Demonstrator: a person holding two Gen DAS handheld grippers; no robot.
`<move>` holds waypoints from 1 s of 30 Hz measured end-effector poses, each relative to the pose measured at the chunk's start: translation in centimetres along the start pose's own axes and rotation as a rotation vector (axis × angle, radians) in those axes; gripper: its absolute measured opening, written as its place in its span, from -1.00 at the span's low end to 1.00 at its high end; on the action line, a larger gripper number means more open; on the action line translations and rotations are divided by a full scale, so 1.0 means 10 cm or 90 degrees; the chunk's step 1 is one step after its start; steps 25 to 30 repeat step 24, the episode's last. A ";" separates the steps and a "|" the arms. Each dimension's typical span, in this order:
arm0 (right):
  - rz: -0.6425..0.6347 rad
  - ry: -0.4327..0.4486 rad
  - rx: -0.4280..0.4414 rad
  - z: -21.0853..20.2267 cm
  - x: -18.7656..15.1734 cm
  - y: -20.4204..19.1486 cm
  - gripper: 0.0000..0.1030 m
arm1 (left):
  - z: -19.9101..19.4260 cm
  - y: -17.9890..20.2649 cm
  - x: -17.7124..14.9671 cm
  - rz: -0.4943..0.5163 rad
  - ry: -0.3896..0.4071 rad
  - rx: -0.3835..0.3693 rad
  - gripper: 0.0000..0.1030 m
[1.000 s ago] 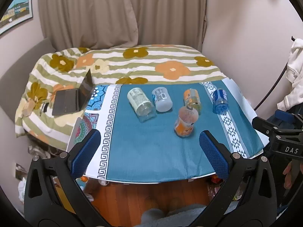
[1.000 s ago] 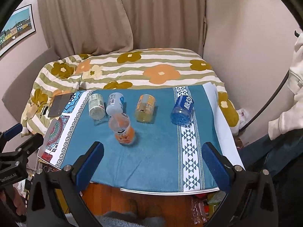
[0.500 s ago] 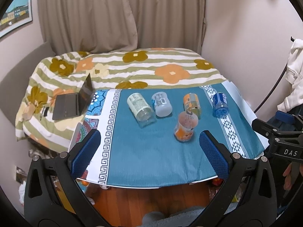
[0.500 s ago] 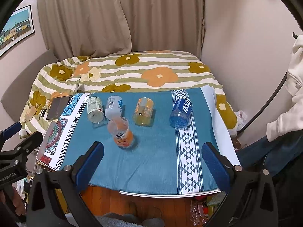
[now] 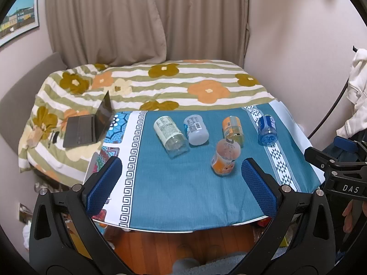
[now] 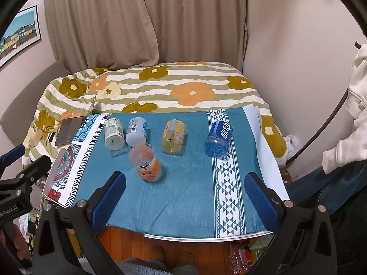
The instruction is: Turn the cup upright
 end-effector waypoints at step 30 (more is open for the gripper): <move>-0.001 0.005 -0.008 0.04 0.05 -0.01 1.00 | 0.09 -0.10 0.11 -0.003 0.012 0.012 1.00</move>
Point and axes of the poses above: each gripper's, at about its wrist camera, not at the fingertips, and z roughly the way its jaws point, y to its right, x to its top, the point moved 3 cm from there along z, roughly the way its jaws point, and after that the axes turned 15 degrees about -y, right-handed, at the moved point
